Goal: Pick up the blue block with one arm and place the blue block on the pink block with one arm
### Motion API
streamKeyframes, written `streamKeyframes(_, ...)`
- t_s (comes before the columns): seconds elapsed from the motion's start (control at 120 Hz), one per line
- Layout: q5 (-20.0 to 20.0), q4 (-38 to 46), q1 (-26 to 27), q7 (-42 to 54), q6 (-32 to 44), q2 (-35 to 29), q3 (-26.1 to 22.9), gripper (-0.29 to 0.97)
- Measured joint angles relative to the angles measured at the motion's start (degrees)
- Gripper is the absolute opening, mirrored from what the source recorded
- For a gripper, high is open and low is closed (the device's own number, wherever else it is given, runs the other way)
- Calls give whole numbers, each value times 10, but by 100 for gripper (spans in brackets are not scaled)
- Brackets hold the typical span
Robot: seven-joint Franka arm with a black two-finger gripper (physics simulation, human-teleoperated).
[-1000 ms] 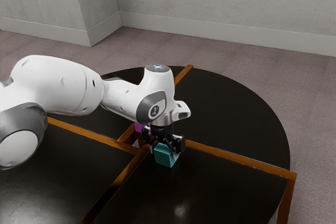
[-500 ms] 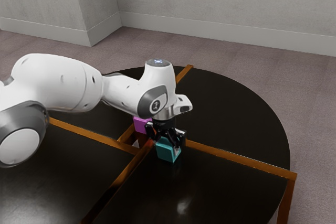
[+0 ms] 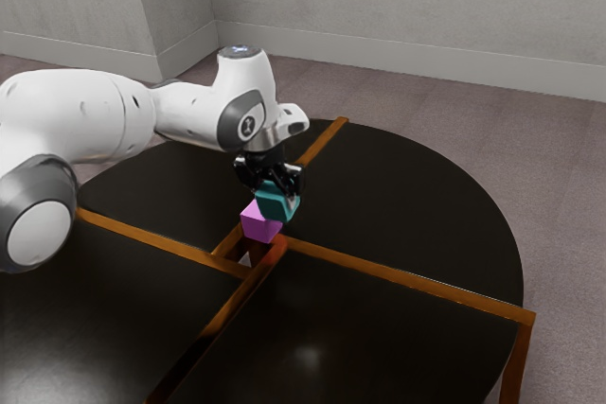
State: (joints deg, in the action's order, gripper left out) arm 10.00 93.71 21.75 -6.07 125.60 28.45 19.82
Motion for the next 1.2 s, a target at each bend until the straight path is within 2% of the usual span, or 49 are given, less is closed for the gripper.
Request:
streamKeyframes(0.183,-2,-18,-54,21,-11,8,-20,38)
streamKeyframes(0.558,-3,-38,-91,55,-17,30,-41,38)
streamKeyframes(0.742,-5,-39,-93,71,-19,31,-43,53)
streamKeyframes(0.892,-11,-48,-93,80,-23,26,-42,61)
streamKeyframes(1.033,-31,-63,-68,88,-43,-3,-28,64)
streamKeyframes(1.133,-41,-52,-8,91,-71,-57,22,66)
streamKeyframes(1.2,-51,-37,9,93,-99,-107,35,66)
